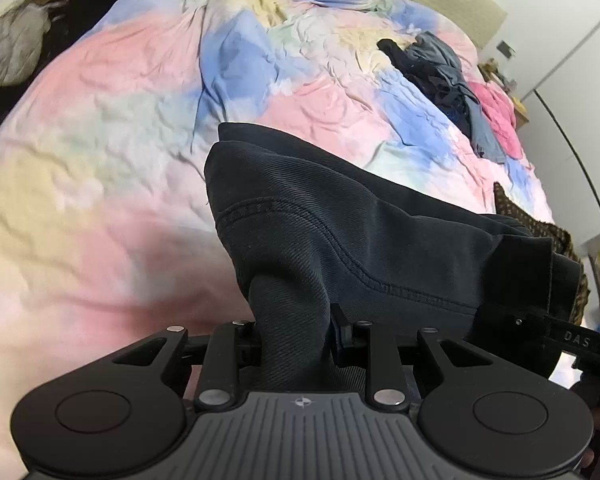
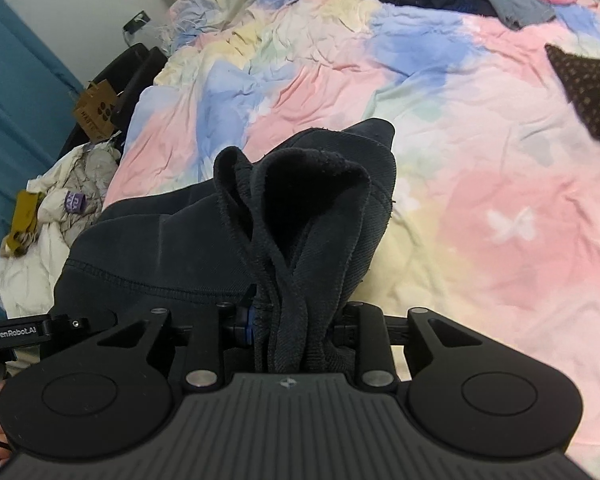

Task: Fold clothes
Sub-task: 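Carry the folded trousers with both grippers onto the brown plaid blanket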

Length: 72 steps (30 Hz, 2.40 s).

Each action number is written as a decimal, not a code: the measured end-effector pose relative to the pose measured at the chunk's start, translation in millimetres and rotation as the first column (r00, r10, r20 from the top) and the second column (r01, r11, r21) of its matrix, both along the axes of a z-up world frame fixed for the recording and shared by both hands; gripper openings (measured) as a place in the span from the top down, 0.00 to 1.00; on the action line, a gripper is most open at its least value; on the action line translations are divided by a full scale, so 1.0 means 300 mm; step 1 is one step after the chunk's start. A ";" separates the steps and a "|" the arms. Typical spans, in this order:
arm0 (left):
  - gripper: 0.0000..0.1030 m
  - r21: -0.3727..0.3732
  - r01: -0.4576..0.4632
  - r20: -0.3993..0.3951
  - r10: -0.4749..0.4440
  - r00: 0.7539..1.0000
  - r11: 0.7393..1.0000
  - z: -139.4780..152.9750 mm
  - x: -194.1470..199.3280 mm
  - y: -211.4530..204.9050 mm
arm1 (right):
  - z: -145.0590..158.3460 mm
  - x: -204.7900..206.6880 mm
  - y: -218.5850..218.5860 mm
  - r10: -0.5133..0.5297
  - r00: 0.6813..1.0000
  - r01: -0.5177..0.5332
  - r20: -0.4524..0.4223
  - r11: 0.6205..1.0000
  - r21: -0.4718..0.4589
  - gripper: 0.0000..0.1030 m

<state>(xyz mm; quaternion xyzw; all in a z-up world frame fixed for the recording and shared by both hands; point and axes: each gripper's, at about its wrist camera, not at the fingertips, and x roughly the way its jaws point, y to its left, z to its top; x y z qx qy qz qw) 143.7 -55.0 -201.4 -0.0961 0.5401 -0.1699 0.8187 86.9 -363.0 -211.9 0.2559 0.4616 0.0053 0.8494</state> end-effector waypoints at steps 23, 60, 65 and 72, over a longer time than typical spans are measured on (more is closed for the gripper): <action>0.74 -0.025 0.227 0.072 -0.224 0.972 0.974 0.145 -0.396 -0.734 | 0.130 -0.471 -0.578 -0.129 0.990 0.129 0.056 0.992 -0.006 0.72; 0.72 0.061 0.413 -0.001 -0.414 0.910 0.908 -0.364 0.148 -2.377 | -0.373 -0.368 -2.078 -0.414 0.910 0.405 0.030 0.900 0.160 0.72; 0.64 0.109 0.472 -0.048 -0.469 0.882 0.875 -0.509 0.238 -2.471 | -0.506 -0.326 -2.121 -0.431 0.902 0.425 0.001 0.889 0.173 0.69; 0.55 0.098 0.521 -0.073 -0.516 0.853 0.848 -0.586 0.273 -2.445 | -0.629 -0.282 -2.142 -0.426 0.905 0.416 0.017 0.891 0.180 0.65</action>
